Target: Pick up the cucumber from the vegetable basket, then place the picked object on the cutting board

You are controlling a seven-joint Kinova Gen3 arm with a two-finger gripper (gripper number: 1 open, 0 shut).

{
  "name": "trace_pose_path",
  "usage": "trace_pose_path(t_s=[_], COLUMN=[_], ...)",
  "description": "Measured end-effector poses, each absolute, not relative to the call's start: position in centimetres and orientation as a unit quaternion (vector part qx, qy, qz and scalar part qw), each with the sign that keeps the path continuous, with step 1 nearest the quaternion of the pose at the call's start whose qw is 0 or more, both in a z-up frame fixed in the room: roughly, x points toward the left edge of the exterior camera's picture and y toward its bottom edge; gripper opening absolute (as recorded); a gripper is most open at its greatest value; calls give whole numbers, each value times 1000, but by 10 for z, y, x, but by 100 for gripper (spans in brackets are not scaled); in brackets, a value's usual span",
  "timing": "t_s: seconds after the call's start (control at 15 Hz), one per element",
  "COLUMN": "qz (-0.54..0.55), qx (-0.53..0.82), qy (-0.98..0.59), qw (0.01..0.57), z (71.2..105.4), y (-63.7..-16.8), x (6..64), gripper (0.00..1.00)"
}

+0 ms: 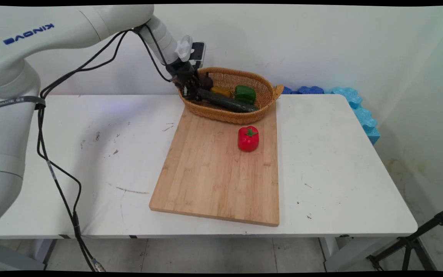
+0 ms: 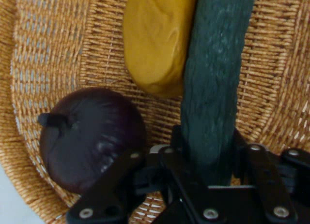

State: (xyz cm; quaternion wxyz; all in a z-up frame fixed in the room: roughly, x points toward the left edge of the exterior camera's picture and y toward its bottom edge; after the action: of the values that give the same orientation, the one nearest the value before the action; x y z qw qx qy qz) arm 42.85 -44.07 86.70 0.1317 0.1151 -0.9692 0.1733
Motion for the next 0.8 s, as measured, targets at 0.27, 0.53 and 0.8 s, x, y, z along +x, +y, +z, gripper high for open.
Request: trace_pose_path(t_s=[0.27,0.53,0.8], qz=[171,170,173], qx=[101,81,63], qy=[-971,-973,-974], qw=[130,131,135], z=[868,877,895], y=[-439,-433,-423], x=[427,425,426], gripper=[0,0,0])
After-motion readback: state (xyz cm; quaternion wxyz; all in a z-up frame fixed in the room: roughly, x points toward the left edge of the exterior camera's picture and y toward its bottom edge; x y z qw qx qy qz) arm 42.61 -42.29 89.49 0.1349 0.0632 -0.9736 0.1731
